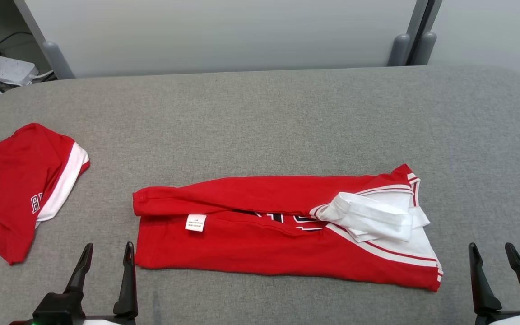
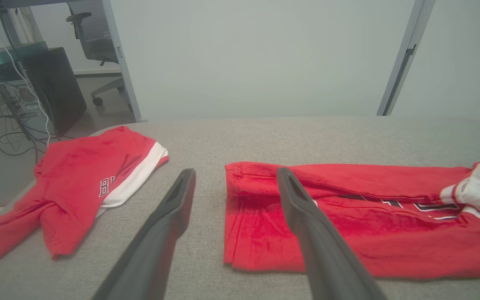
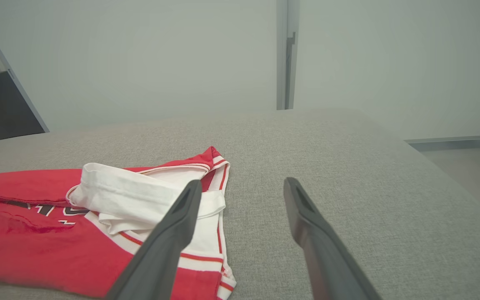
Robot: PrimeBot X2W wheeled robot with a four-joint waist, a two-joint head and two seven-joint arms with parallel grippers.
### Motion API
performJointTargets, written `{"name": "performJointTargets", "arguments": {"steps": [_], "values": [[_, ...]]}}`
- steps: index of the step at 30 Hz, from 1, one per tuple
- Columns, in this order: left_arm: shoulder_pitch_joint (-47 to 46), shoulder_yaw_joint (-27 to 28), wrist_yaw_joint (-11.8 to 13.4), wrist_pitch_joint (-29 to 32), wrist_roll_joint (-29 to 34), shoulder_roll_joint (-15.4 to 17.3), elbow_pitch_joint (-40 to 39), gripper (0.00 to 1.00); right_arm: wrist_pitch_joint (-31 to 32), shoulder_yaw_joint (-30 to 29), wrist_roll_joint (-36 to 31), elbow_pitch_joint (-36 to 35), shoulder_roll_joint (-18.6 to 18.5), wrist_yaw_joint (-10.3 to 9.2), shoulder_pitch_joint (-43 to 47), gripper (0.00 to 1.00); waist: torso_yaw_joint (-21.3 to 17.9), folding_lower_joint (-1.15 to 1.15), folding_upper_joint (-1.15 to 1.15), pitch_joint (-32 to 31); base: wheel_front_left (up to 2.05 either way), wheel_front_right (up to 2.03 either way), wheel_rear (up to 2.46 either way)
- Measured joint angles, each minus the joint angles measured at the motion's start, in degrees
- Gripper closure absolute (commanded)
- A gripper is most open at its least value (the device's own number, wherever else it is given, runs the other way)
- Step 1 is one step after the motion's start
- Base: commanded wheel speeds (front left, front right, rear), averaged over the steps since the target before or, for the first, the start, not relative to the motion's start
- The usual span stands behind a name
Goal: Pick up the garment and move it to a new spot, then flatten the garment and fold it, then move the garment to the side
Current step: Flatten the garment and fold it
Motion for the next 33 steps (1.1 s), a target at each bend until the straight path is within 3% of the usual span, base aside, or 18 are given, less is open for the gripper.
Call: {"name": "performJointTargets", "arguments": {"steps": [6,19,33], "values": [[-0.17,-0.14,-0.07,0.01,-0.01,-0.26,-0.01,0.0,1.94,0.38,0.59,0.71,-1.01,0.0,-1.91,0.0,0.29,0.0,0.0,0.8,0.0,0.0,0.0],[-5.87,-1.82,-2.18,0.01,0.32,-2.16,0.59,0.0,10.78,6.55,7.93,11.02,-7.24,0.01,-14.4,0.0,4.77,0.0,0.0,5.76,0.0,0.0,0.0],[-7.08,-1.66,-4.19,-0.29,1.01,-3.98,3.33,0.0,14.8,11.43,12.95,20.2,-7.59,0.0,-18.99,0.0,7.42,0.0,0.0,8.46,0.0,0.0,0.0]]}}
